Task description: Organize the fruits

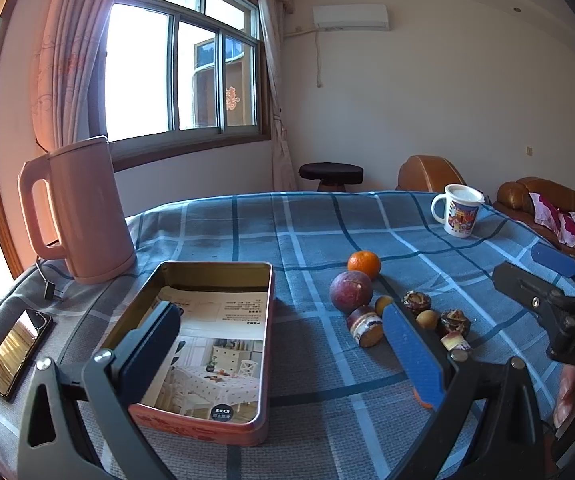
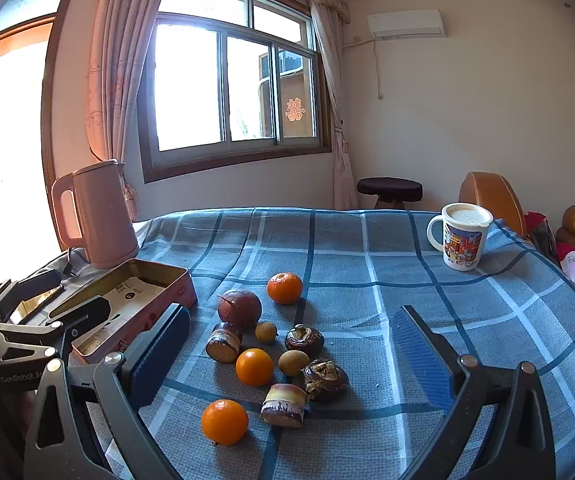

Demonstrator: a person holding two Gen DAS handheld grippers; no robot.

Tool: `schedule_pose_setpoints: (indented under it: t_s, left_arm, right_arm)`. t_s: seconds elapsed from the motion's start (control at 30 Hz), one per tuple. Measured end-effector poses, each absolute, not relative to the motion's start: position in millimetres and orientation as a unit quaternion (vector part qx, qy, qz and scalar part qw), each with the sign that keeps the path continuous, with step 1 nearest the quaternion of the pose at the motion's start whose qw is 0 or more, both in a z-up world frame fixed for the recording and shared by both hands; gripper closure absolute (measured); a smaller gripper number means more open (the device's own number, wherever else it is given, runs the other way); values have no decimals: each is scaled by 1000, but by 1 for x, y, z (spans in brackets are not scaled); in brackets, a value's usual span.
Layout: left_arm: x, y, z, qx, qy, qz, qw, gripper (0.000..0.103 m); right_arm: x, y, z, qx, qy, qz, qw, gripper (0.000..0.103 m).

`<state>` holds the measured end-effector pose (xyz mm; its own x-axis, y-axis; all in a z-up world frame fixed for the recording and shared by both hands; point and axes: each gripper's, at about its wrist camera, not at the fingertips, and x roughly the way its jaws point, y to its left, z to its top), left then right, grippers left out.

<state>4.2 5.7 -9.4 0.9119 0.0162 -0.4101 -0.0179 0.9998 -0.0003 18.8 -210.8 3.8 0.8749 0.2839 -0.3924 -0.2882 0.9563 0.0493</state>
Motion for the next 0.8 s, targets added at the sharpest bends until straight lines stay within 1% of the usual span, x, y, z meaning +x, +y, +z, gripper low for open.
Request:
schedule_pose_setpoints:
  t_s: [0.8]
  left_arm:
    - [3, 5, -12, 0, 212, 10, 977, 0]
  right_arm:
    - [18, -209, 1, 1, 208, 154, 966, 1]
